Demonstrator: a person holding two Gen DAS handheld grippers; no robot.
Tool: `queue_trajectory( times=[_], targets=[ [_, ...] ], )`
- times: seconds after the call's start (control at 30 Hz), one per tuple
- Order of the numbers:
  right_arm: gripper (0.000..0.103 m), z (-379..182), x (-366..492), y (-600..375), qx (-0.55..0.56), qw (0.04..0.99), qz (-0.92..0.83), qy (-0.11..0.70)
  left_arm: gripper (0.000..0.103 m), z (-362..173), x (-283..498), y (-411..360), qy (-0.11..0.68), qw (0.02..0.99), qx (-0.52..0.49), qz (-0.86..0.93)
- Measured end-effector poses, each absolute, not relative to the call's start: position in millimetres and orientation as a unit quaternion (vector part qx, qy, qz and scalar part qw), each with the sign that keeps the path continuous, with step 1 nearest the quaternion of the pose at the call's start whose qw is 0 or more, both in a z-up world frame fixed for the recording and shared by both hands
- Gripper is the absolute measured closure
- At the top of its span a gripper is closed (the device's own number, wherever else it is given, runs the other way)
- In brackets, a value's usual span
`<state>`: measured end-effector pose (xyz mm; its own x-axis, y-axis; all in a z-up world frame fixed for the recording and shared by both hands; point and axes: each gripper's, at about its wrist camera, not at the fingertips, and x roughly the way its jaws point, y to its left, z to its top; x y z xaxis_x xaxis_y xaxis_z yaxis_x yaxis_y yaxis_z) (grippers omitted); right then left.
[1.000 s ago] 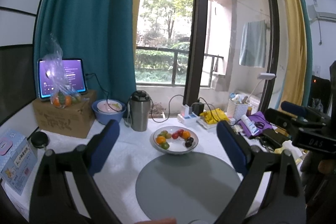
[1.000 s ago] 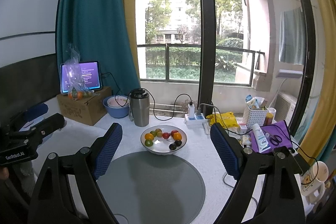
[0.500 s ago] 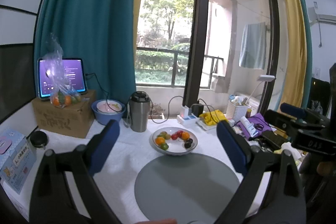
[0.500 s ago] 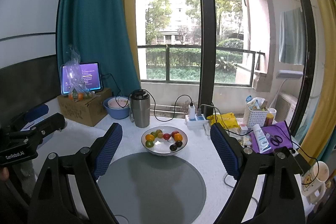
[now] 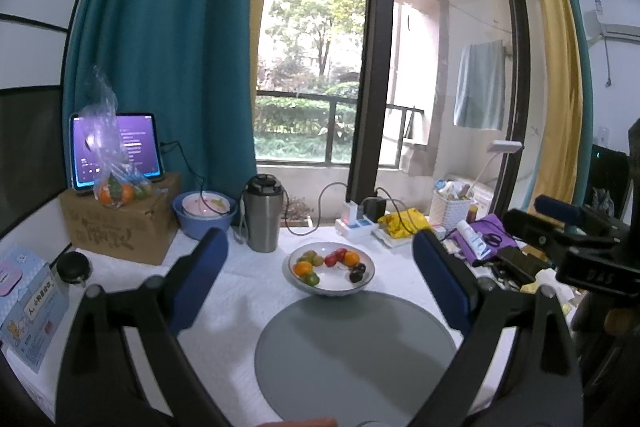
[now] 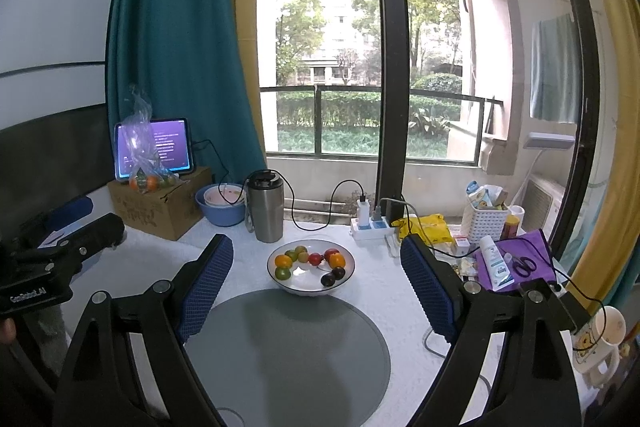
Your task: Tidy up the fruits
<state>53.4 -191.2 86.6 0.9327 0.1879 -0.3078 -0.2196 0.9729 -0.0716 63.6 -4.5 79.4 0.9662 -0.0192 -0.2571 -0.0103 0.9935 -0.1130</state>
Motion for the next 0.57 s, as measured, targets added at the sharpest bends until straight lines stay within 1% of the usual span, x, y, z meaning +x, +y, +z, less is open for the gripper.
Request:
queue_trajectory(
  times=[0.57],
  targets=[
    [0.015,77.8,57.0,-191.1,-0.055,0.980,0.103,0.162,0.008,78.1,66.3,-4.9,0.125,0.991,-0.050,-0.002]
  ],
)
